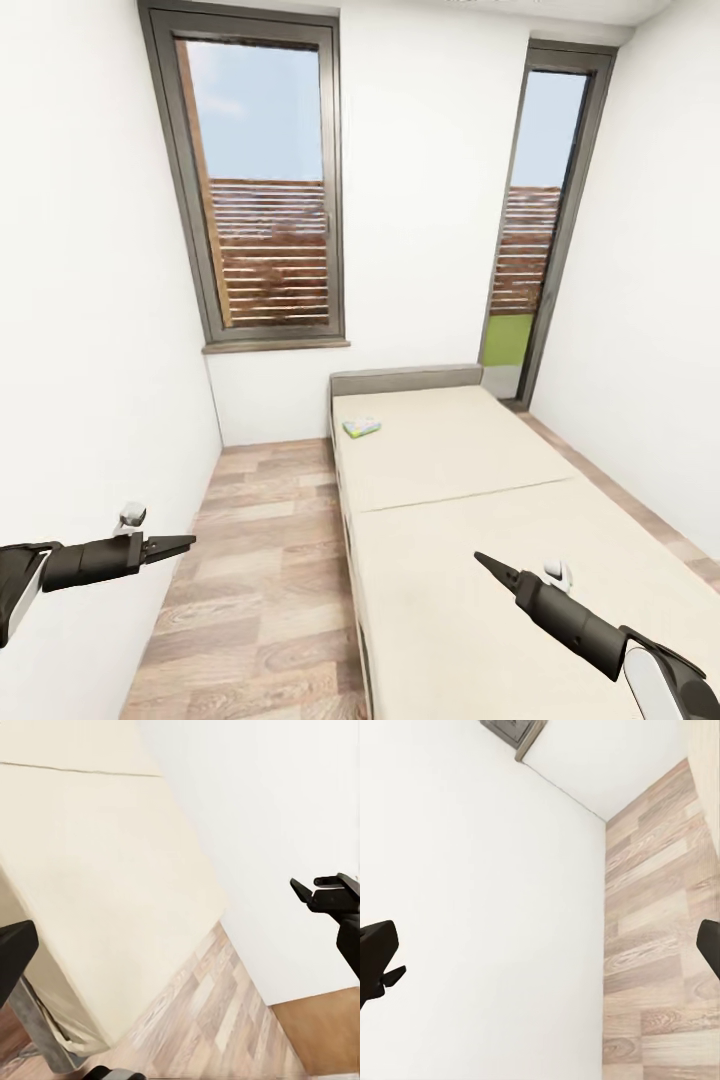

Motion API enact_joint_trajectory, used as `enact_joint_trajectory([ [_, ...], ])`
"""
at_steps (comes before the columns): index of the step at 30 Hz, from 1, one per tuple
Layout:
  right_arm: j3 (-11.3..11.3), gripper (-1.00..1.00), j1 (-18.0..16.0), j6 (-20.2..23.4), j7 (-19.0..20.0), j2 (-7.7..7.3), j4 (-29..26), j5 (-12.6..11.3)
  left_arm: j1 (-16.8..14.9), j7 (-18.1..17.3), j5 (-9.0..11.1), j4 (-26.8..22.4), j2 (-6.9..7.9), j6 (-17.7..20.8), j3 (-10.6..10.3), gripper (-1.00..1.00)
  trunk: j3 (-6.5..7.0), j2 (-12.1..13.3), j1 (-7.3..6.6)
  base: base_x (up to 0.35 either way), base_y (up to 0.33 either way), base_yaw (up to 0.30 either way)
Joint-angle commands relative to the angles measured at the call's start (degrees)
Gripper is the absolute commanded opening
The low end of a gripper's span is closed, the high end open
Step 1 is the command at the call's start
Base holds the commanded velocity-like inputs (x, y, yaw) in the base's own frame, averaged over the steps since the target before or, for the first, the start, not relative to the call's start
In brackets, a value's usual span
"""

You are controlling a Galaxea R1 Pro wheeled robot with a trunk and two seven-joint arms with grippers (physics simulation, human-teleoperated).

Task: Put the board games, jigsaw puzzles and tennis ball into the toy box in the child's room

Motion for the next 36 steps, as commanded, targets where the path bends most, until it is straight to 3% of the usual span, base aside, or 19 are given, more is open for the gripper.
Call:
enact_joint_trajectory([
  [1, -0.06, 1.0, -0.04, 0.36, 0.09, 0.01, 0.01, -0.15, 0.01, -0.24, -0.09, -0.02, 0.01, 0.6, 0.06, 1.0, -0.02, -0.04, 0.02, 0.006, 0.139, -0.251],
  [22, -0.06, 1.0, -0.04, 0.36, 0.09, 0.01, 0.01, -0.14, 0.01, -0.27, -0.09, 0.03, 0.01, 0.6, 0.06, 1.0, -0.02, -0.04, 0.02, 0.001, 0.152, -0.043],
  [36, -0.06, 1.0, -0.04, 0.36, 0.09, 0.01, 0.01, -0.15, 0.01, -0.21, -0.09, 0.04, 0.0, 0.6, 0.06, 1.0, -0.02, -0.04, 0.02, 0.023, 0.157, -0.227],
])
